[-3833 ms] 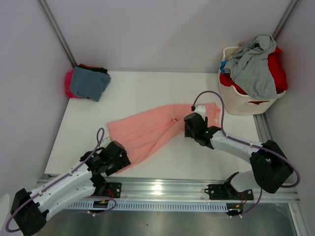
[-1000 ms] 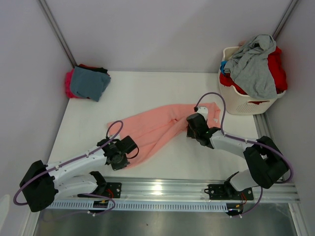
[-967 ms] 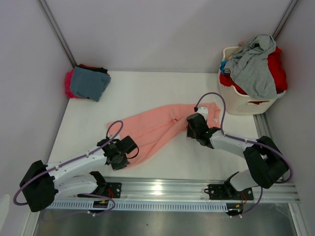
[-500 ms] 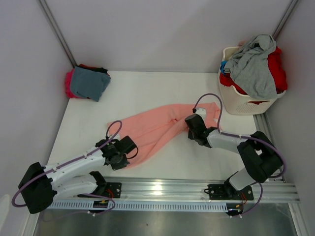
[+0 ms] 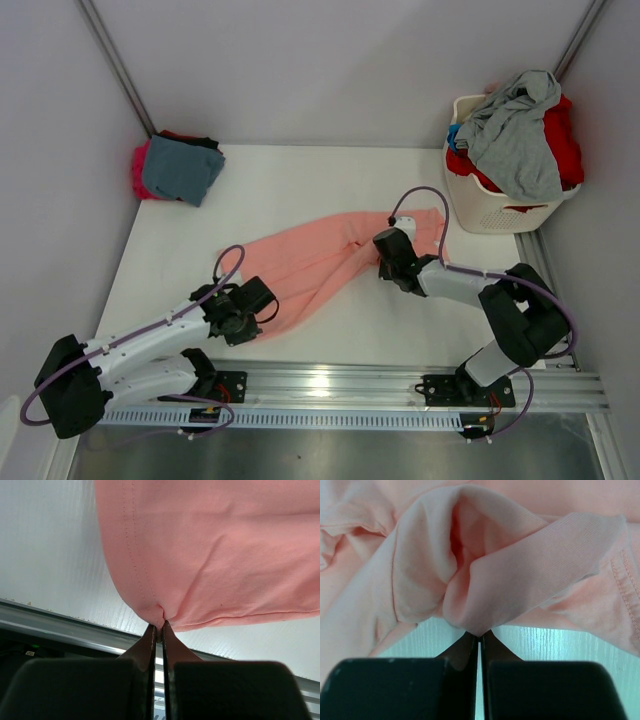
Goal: Fold and stack the t-shirts
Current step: Grap the side of the flattened tshirt closest away from the robot with both arms
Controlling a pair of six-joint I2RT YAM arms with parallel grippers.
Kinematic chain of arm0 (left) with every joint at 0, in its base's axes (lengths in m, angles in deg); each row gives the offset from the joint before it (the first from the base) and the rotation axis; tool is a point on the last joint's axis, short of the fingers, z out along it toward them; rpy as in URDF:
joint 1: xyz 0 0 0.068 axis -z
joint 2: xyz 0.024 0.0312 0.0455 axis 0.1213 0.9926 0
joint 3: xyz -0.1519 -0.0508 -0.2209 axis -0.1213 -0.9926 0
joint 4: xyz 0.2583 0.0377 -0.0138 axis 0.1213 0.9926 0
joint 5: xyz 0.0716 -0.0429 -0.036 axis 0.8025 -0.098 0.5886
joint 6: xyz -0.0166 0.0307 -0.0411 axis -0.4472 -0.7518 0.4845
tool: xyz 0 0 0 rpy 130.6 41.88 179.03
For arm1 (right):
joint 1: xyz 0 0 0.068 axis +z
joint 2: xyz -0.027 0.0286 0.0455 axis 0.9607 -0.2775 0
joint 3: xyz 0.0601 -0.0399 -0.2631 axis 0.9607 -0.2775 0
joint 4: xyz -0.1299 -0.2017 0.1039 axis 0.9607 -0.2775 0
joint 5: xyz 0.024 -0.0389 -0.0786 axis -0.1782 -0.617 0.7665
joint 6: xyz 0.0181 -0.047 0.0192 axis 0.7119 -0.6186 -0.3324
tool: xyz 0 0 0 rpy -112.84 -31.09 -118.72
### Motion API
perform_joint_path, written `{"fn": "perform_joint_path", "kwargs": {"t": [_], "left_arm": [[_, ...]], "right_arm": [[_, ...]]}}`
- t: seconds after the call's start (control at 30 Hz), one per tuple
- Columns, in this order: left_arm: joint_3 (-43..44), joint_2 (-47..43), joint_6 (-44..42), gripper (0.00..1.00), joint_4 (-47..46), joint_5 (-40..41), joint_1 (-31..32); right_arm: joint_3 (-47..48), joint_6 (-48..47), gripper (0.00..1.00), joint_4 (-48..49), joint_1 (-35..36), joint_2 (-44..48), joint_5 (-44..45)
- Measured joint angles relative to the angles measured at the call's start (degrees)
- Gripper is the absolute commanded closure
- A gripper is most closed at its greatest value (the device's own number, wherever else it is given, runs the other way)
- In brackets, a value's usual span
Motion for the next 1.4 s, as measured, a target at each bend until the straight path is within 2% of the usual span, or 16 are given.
{"fn": "perform_joint_path", "kwargs": {"t": [0.47,0.7,1.13,1.4], "left_arm": [[0.3,0.0,0.0,0.99,-0.7,0.1,0.0],[4.6,-1.2,-0.2,0.99,1.8,3.3,0.0],[11.4,-10.3,0.3,0.99,12.9,10.0,0.1],[13.5,-13.5,2.5,0.99,18.1,10.0,0.1]], "right_arm": [[3.3,-3.5,1.0,-3.4,0.0,6.9,1.5],[5.2,-4.7,1.0,-7.4,-0.3,12.7,3.8],[6.8,-3.0,1.0,-24.5,-1.5,33.9,12.5],[7.3,0.0,1.0,-37.4,-1.5,42.2,16.4]]}}
